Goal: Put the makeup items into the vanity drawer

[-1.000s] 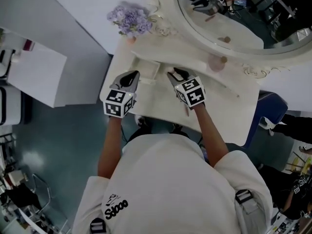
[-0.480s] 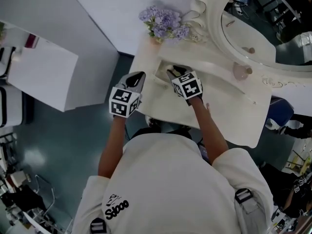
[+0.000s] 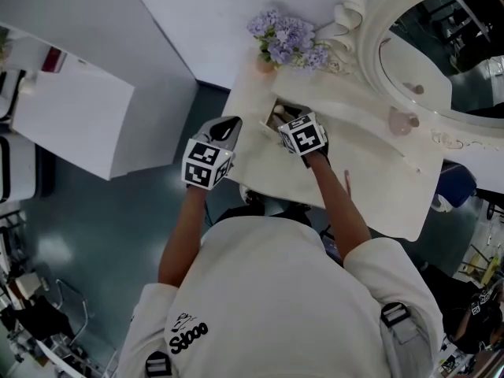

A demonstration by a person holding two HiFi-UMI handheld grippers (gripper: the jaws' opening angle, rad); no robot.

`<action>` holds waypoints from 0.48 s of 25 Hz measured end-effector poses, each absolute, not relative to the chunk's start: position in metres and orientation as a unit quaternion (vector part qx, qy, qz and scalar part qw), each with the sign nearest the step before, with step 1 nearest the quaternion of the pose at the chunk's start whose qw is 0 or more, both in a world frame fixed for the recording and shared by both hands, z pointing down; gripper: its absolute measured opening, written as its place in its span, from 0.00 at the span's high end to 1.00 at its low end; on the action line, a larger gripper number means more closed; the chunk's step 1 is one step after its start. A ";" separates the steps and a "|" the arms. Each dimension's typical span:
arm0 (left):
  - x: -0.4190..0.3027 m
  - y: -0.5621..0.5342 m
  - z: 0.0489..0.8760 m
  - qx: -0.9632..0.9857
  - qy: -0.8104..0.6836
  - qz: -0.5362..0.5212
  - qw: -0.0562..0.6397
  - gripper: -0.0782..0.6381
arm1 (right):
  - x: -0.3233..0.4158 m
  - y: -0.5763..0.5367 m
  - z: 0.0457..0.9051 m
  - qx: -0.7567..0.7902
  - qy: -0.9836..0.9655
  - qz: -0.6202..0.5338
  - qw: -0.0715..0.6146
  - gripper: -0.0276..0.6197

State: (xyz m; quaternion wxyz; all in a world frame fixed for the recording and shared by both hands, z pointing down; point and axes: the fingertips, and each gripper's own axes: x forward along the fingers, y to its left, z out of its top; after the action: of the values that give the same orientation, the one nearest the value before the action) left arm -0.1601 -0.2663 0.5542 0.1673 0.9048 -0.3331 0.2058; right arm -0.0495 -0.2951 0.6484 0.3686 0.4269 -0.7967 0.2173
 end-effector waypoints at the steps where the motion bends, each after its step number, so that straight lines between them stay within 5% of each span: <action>1: -0.162 -0.267 0.553 0.905 -0.333 0.206 0.167 0.86 | -0.052 -0.295 0.648 0.426 -0.798 0.216 0.368 0.72; 12: -0.128 -0.261 0.534 0.914 -0.316 0.202 0.152 0.86 | -0.013 -0.276 0.588 0.473 -0.807 0.163 0.314 0.68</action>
State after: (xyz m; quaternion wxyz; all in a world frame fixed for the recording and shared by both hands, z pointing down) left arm -0.1282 -0.2607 0.5339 0.1518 0.9144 -0.3164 0.2018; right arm -0.0127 -0.2761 0.5879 0.3141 0.4728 -0.8069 0.1633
